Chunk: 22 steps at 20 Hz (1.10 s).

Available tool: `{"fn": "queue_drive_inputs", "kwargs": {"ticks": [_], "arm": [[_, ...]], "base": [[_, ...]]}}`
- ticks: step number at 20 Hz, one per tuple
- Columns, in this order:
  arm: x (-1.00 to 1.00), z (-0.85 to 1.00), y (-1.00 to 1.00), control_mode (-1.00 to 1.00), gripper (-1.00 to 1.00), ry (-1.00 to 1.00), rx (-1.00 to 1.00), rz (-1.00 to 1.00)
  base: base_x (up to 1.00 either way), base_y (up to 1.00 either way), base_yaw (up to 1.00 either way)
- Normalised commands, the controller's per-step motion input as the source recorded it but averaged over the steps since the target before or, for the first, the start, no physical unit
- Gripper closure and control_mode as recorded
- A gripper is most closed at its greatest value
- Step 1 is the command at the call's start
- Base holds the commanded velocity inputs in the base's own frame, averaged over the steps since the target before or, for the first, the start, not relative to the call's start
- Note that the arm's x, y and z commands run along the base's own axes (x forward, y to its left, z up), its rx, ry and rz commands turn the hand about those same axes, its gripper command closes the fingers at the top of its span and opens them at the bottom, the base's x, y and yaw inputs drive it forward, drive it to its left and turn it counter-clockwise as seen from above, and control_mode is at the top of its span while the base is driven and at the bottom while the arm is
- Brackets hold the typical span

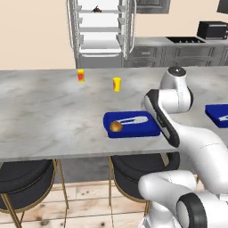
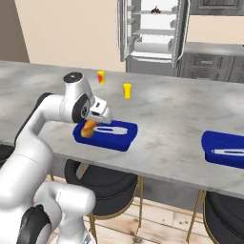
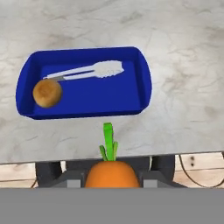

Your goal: Gather the carrot and potato from the fridge and place them on a tray on the dining counter. Then gather the fish and chicken drumstick from the fridge and place them on the other tray.

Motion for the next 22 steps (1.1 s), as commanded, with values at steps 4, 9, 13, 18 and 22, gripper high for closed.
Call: {"fn": "queue_drive_inputs", "kwargs": {"ticks": [4, 9, 13, 18, 22], "arm": [[0.59, -0.47, -0.12, -1.00, 1.00, -0.02, 0.00, 0.00], [0.69, -0.39, -0.13, -1.00, 1.00, 0.00, 0.00, 0.00], [0.63, -0.36, -0.08, -1.00, 1.00, 0.00, 0.00, 0.00], [0.49, -0.38, -0.02, -1.00, 1.00, 0.00, 0.00, 0.00], [0.36, -0.33, -0.02, -1.00, 1.00, 0.00, 0.00, 0.00]], "base": [[0.00, 0.00, 0.00], [0.00, 0.00, 0.00], [0.00, 0.00, 0.00], [0.00, 0.00, 0.00], [0.00, 0.00, 0.00]]}}
